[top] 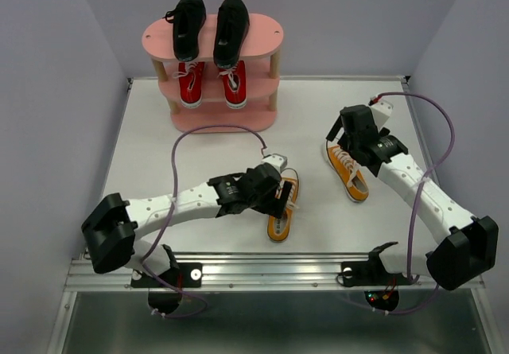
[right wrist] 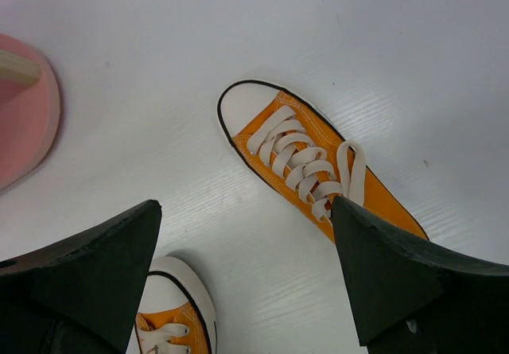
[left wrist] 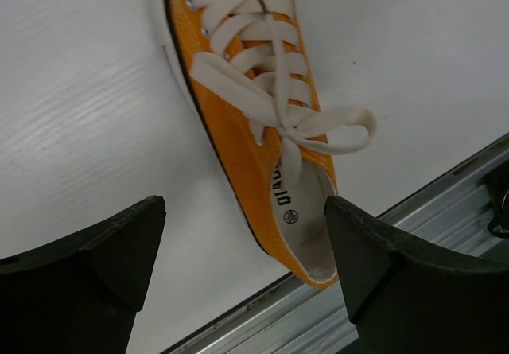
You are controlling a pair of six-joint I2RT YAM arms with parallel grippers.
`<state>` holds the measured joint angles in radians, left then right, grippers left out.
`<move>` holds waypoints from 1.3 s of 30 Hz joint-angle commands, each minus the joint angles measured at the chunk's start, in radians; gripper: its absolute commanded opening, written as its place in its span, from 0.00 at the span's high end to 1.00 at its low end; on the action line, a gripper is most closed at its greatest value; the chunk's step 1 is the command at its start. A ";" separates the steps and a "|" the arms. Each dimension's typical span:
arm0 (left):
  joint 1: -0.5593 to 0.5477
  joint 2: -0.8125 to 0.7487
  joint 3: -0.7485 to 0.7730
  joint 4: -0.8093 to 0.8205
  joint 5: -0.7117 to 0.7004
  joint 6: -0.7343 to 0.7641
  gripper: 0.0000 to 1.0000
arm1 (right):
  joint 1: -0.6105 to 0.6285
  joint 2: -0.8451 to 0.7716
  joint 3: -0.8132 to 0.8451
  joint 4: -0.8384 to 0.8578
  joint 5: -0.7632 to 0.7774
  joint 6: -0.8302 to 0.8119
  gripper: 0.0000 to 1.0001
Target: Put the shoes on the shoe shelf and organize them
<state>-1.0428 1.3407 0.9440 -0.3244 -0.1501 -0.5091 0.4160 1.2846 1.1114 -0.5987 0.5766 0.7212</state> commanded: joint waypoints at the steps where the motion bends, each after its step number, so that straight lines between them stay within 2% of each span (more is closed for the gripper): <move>1: -0.084 0.075 0.078 0.064 0.064 -0.012 0.05 | -0.011 -0.059 0.027 0.005 0.023 -0.025 0.05; 6: -0.149 0.192 0.136 0.035 0.057 -0.006 0.05 | -0.011 -0.067 0.027 0.007 0.000 -0.031 0.03; 14: -0.203 0.337 0.199 -0.067 -0.028 -0.029 0.16 | -0.011 -0.080 0.011 0.010 -0.015 -0.028 0.02; 24: -0.244 0.344 0.230 -0.200 -0.183 -0.091 0.16 | -0.011 -0.054 0.024 0.023 -0.043 -0.026 0.02; 26: -0.259 0.339 0.233 -0.240 -0.230 -0.109 0.13 | -0.011 -0.047 0.025 0.028 -0.047 -0.029 0.02; 31: -0.263 0.344 0.208 -0.248 -0.223 -0.143 0.11 | -0.011 -0.022 0.033 0.042 -0.066 -0.034 0.02; 33: -0.263 0.353 0.207 -0.237 -0.220 -0.141 0.16 | -0.011 -0.018 0.033 0.045 -0.070 -0.035 0.02; 34: -0.263 0.354 0.207 -0.232 -0.217 -0.140 0.25 | -0.011 -0.016 0.034 0.048 -0.070 -0.035 0.02; 36: -0.263 0.356 0.207 -0.219 -0.207 -0.137 0.36 | -0.011 -0.011 0.037 0.048 -0.069 -0.037 0.02; 37: -0.261 0.356 0.202 -0.216 -0.198 -0.135 0.48 | -0.011 -0.013 0.038 0.048 -0.069 -0.040 0.02; 38: -0.260 0.353 0.199 -0.203 -0.192 -0.131 0.55 | -0.011 -0.011 0.041 0.048 -0.067 -0.042 0.02; 39: -0.258 0.351 0.193 -0.199 -0.187 -0.131 0.70 | -0.011 -0.010 0.041 0.047 -0.066 -0.043 0.02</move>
<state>-1.3014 1.6955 1.1458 -0.5243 -0.3218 -0.6373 0.4114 1.2762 1.1118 -0.5922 0.5076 0.6949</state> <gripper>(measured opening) 0.492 0.983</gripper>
